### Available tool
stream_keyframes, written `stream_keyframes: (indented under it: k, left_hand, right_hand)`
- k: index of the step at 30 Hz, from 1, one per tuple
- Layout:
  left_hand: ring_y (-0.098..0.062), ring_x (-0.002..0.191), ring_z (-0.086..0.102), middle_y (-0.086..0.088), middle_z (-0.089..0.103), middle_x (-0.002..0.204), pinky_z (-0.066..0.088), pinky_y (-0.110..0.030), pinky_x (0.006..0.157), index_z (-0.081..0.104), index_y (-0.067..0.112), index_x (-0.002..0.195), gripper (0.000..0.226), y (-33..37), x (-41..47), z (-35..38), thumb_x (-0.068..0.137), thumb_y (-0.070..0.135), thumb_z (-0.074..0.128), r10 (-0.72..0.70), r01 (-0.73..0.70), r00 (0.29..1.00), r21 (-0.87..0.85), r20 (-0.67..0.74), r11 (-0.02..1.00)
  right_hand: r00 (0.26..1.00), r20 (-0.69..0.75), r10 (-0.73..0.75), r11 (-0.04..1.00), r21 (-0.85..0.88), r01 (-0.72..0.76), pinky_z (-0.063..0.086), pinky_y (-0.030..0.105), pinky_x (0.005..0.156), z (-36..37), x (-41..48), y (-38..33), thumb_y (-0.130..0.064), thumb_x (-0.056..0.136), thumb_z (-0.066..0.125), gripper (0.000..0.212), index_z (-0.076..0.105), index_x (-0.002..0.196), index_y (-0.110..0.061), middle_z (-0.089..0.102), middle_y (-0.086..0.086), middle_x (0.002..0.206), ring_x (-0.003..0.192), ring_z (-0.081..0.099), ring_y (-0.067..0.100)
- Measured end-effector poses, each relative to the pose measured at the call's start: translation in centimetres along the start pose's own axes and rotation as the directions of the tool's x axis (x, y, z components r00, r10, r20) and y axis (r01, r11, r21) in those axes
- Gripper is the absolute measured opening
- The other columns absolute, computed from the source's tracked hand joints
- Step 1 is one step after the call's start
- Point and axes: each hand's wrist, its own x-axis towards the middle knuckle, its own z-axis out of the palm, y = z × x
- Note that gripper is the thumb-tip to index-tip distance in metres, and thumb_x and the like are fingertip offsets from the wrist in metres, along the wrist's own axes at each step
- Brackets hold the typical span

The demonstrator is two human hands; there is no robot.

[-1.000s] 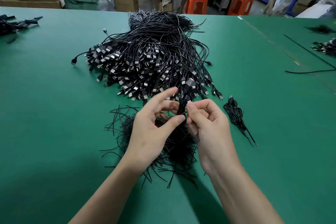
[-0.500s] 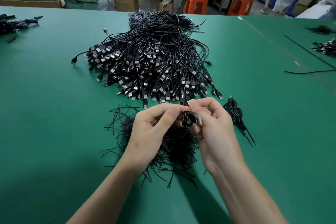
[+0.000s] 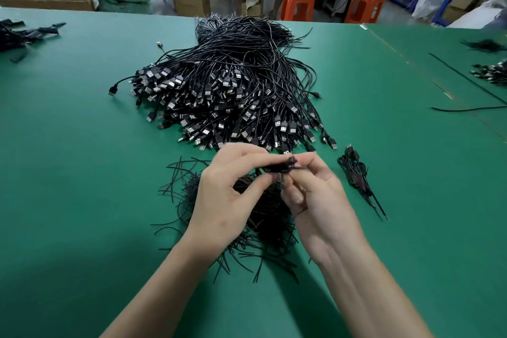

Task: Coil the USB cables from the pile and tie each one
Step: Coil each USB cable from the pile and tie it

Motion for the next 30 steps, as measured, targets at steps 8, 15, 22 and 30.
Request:
stream_keyframes:
  k: [8,15,22,30]
  left_hand:
    - [-0.015,0.072,0.059,0.005,0.062,0.079,0.044,-0.02,0.07,0.078,0.025,0.117,0.027,-0.3,-0.3,-0.1,0.098,0.009,0.068,0.032,-0.032,0.999,-0.035,-0.011,0.999]
    - [-0.016,0.097,0.075,0.01,0.08,0.101,0.057,-0.027,0.086,0.081,0.038,0.103,0.015,0.5,0.0,-0.4,0.094,0.038,0.069,-0.257,0.273,0.962,-0.301,0.092,0.914]
    - [-0.007,0.103,0.069,0.017,0.075,0.104,0.046,-0.016,0.078,0.067,0.037,0.112,0.039,0.2,0.0,-0.1,0.081,0.021,0.085,-0.24,0.244,0.97,-0.217,0.044,0.945]
    - [-0.008,0.11,0.066,0.018,0.071,0.114,0.046,-0.024,0.094,0.07,0.028,0.124,0.04,-0.3,0.4,-0.8,0.09,0.008,0.074,0.101,-0.111,0.991,0.122,0.084,0.986]
  right_hand:
    - [0.999,0.021,0.024,1.0,0.006,-0.024,0.027,0.017,0.045,0.4,0.0,-0.4,-0.003,0.094,0.061,0.012,0.058,0.085,-0.01,0.039,-0.004,0.054,0.041,0.033,0.004]
    - [0.988,0.019,-0.154,0.957,-0.246,0.154,0.035,0.015,0.047,0.4,0.0,-0.8,-0.009,0.098,0.064,0.018,0.058,0.081,-0.013,0.048,-0.004,0.055,0.048,0.04,0.006]
    - [0.99,0.025,-0.136,0.947,-0.291,0.137,0.031,0.014,0.045,-0.1,0.3,-0.7,-0.009,0.098,0.064,0.018,0.057,0.082,-0.011,0.046,0.001,0.059,0.046,0.034,0.005]
    - [0.978,0.045,0.206,0.978,0.032,-0.207,0.024,0.015,0.039,-0.5,0.7,-0.8,0.005,0.096,0.051,0.024,0.053,0.079,-0.011,0.043,-0.001,0.054,0.037,0.028,0.004]
